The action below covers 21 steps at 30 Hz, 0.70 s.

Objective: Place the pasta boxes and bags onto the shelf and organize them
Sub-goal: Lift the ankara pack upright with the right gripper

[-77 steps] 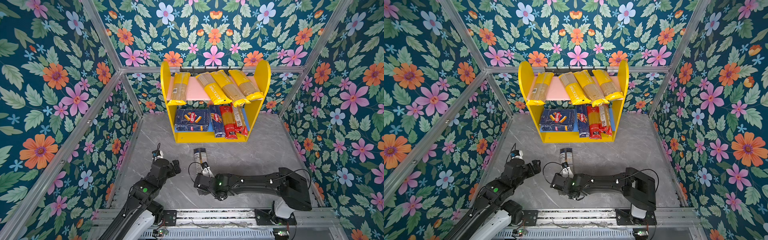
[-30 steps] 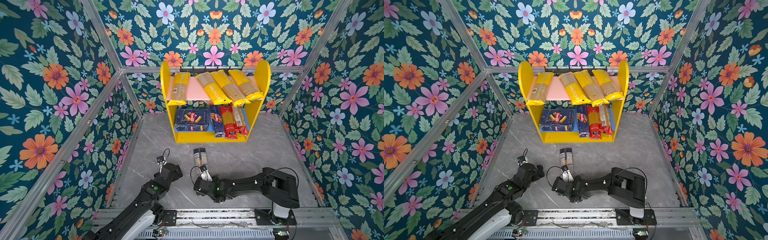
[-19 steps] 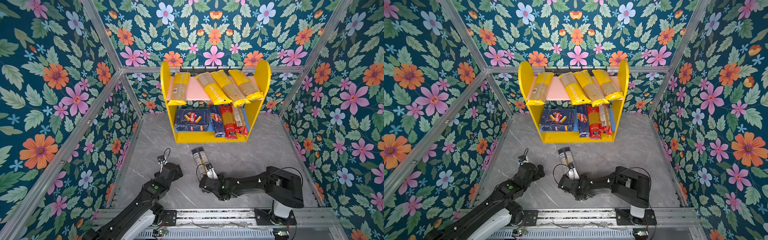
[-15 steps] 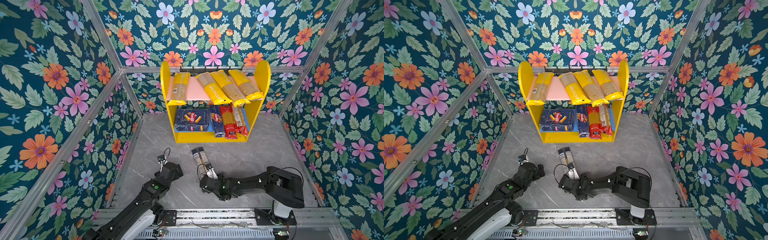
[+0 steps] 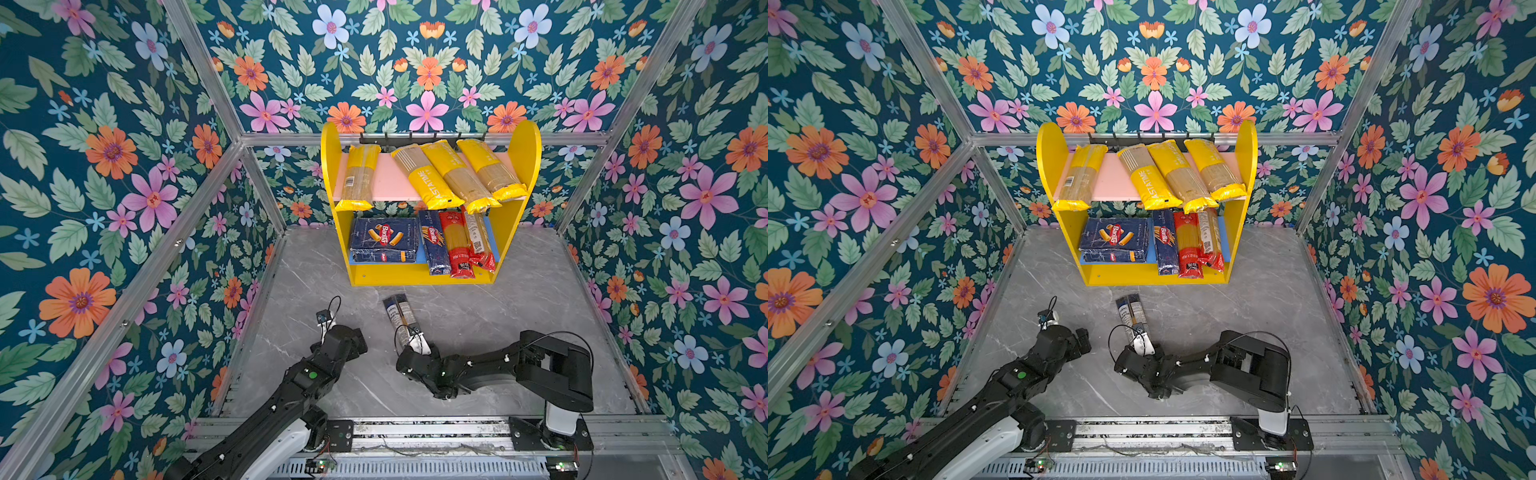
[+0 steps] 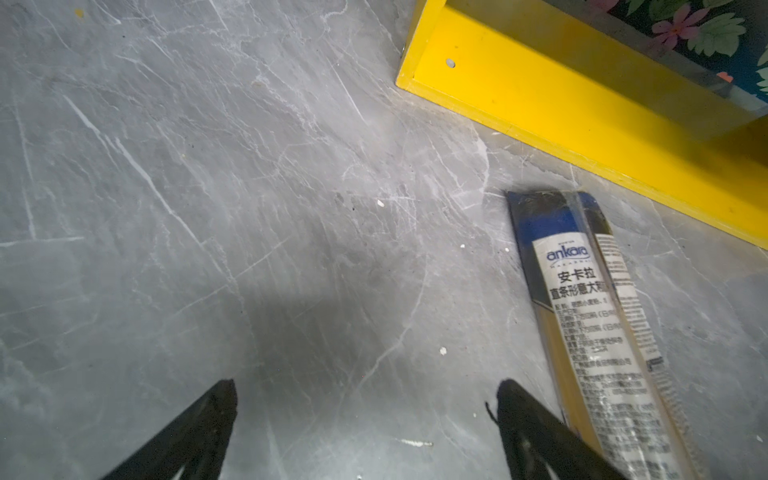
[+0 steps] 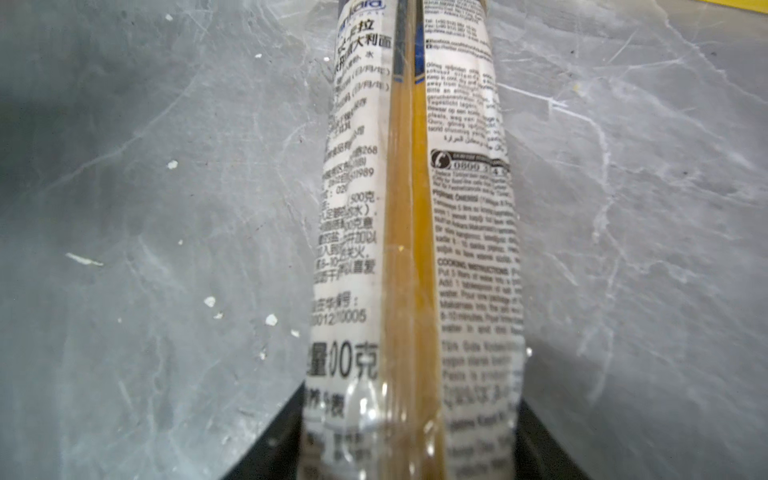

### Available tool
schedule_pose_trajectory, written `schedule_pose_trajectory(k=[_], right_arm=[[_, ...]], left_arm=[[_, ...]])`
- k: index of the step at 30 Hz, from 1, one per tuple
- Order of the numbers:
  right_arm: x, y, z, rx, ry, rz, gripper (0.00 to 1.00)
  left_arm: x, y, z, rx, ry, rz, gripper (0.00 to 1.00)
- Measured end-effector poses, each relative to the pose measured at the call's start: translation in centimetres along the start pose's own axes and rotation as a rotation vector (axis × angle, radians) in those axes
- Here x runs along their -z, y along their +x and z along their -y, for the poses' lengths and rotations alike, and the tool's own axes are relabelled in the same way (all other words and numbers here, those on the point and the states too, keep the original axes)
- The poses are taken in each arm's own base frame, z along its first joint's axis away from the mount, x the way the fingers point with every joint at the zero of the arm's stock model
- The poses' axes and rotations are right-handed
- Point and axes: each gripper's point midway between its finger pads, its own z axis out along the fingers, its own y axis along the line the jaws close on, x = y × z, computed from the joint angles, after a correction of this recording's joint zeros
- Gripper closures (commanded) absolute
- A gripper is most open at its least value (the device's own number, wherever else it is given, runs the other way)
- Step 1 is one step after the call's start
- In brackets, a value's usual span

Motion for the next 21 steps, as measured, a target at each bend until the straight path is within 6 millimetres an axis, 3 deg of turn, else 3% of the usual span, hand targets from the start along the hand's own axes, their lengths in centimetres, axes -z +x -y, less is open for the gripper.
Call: schedule_pose_trajectory(k=[5,13,21], right_arm=[[0.1,-0.2,0.1,-0.05,-0.01,0.016,0.8],[1.7,-0.4,-0.5,-0.066,-0.064,-0.031,0.9],[4.5,-0.5,-0.1,-0.014,-0.077,-0.126,0.97]], left_arm=[[0.4,-0.9,0.2,0.002,-0.01,0.014,0.01],[1.4,-2.5,0.5,0.009,-0.012,0.047,0.01],[1.7,-3.0,0.4,0.002,-0.033,0.043,0.0]])
